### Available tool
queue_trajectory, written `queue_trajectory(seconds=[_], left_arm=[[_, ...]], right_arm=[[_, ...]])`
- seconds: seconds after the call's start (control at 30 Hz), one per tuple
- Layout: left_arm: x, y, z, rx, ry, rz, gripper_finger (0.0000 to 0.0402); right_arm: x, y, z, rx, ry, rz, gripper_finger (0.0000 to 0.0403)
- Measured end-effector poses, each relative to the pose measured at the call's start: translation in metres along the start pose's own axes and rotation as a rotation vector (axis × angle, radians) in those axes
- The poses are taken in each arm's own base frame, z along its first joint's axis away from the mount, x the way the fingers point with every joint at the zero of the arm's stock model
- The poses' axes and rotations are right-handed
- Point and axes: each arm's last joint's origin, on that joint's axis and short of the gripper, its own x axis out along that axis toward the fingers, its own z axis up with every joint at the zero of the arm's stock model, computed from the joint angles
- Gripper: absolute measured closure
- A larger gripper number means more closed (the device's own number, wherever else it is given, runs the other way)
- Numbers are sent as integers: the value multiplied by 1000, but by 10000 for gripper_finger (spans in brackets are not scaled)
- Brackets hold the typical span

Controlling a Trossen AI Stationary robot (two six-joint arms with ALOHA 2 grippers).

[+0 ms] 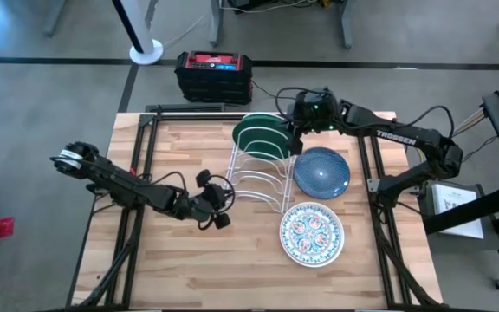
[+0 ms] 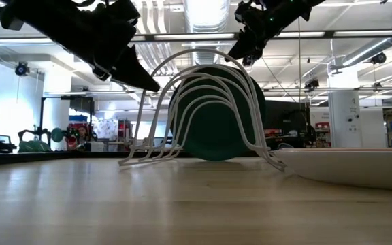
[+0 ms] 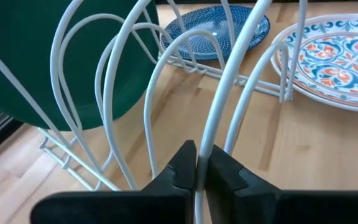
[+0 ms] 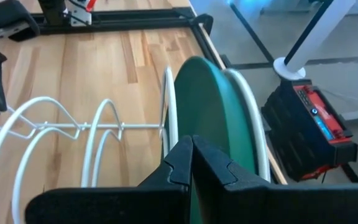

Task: Sort dishes
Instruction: Remove the green plate from the dish rack

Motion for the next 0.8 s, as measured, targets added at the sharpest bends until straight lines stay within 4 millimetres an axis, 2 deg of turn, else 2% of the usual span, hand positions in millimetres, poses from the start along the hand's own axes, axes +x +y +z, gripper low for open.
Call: queue_trajectory(seconds=[0.37,0.6,0.8], left_arm=[[-5,-9,-4,-145,-6,-10,399],[-1,-21,-12,-199,-37,32,399],[1,-27,-4,-176,-44,22,400]], right_arm=[[2,-1,4,-42,-63,-16,400],[-6,-1,9,-61,-84,-22,400],[-14,-1,7,-70,-49,-59,400]])
